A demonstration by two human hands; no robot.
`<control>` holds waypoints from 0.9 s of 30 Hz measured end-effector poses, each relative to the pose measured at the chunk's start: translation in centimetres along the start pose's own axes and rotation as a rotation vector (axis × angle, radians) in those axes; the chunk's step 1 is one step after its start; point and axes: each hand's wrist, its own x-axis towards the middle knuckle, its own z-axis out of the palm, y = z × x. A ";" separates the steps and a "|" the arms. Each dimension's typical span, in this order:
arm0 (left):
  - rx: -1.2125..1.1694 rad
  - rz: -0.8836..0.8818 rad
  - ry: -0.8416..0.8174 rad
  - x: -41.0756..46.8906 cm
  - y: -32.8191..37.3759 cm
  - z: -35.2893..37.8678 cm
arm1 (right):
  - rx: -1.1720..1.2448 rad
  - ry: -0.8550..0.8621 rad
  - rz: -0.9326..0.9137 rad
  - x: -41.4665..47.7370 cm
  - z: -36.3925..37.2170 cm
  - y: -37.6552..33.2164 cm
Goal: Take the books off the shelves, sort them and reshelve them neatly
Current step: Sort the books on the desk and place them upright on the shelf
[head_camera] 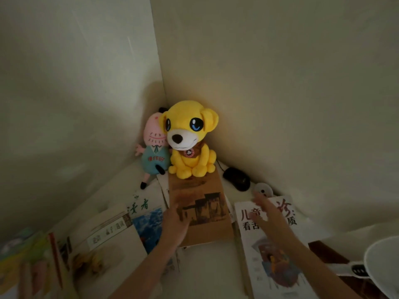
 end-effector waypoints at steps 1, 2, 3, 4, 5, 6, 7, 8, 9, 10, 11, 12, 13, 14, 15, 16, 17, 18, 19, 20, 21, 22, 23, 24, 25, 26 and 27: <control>0.007 -0.020 -0.042 0.3 -0.8 -0.3 | 0.027 -0.081 -0.036 0.7 1.4 -1.6; 0.011 -0.018 -0.055 0.1 -0.7 -0.8 | 0.038 -0.143 -0.079 1.5 2.8 -3.0; 0.014 -0.001 -0.047 -0.1 -0.8 -0.8 | 0.079 -0.191 -0.079 2.3 4.1 -4.3; 0.016 0.002 -0.030 -0.1 -1.0 -0.7 | 0.041 -0.205 -0.069 3.1 5.2 -5.2; -0.002 0.017 -0.032 -0.1 -0.8 -0.6 | 0.007 -0.193 -0.068 4.1 6.4 -5.6; -0.021 0.011 -0.057 -0.3 -0.5 -0.6 | -0.104 -0.199 -0.074 4.9 7.5 -5.5; -0.046 -0.006 -0.078 -0.4 -0.2 -0.6 | -0.250 -0.191 -0.078 5.6 8.3 -5.3; -0.085 -0.033 -0.091 -0.5 0.1 -0.6 | -0.388 -0.161 -0.056 6.3 8.8 -4.7; -0.121 -0.066 -0.106 -0.4 0.2 -0.5 | -0.457 -0.124 -0.032 6.8 9.2 -4.3; -0.162 -0.094 -0.111 -0.4 0.1 -0.5 | -0.457 -0.098 -0.024 7.2 9.3 -4.1; -0.191 -0.114 -0.118 -0.7 0.3 -0.6 | -0.445 -0.087 -0.028 7.7 9.5 -3.7; -0.222 -0.142 -0.113 -0.8 0.3 -0.9 | -0.429 -0.070 -0.043 8.0 9.3 -3.6; -0.238 -0.162 -0.103 -0.7 0.1 -1.0 | -0.426 -0.069 -0.038 8.3 9.2 -3.3; -0.264 -0.182 -0.102 -0.7 -0.1 -1.1 | -0.475 -0.064 -0.037 8.4 9.1 -3.0; -0.279 -0.182 -0.108 -0.8 -0.2 -1.3 | -0.541 -0.065 -0.028 8.2 9.2 -2.9; -0.289 -0.169 -0.113 -0.8 -0.1 -1.5 | -0.601 -0.066 -0.038 7.8 9.5 -2.9; -0.294 -0.145 -0.115 -1.0 0.0 -1.8 | -0.610 -0.058 -0.063 7.2 9.9 -3.1; -0.301 -0.126 -0.106 -1.2 0.1 -2.4 | -0.572 -0.045 -0.101 6.5 10.3 -3.7; -0.289 -0.103 -0.084 -1.4 -0.2 -3.0 | -0.498 -0.041 -0.141 6.0 11.1 -4.2; -0.260 -0.084 -0.056 -1.5 -0.5 -3.9 | -0.422 -0.050 -0.191 5.4 11.7 -5.2; -0.228 -0.063 -0.018 -1.8 -0.7 -5.0 | -0.340 -0.079 -0.222 4.8 12.5 -6.4; -0.202 -0.055 0.035 -2.1 -1.1 -6.1 | -0.238 -0.114 -0.257 4.3 13.3 -7.7; -0.198 -0.050 0.093 -2.3 -1.6 -7.3 | -0.094 -0.170 -0.255 3.6 14.0 -9.2; -0.219 -0.059 0.143 -3.0 -1.9 -8.6 | 0.075 -0.242 -0.238 3.0 14.7 -10.7; -0.246 -0.052 0.196 -3.6 -2.4 -9.9 | 0.197 -0.312 -0.228 2.2 15.4 -12.0; -0.258 -0.037 0.243 -4.4 -3.0 -11.4 | 0.243 -0.361 -0.250 1.5 15.9 -13.3; -0.259 -0.007 0.278 -5.4 -3.4 -12.8 | 0.255 -0.424 -0.263 0.9 16.4 -14.4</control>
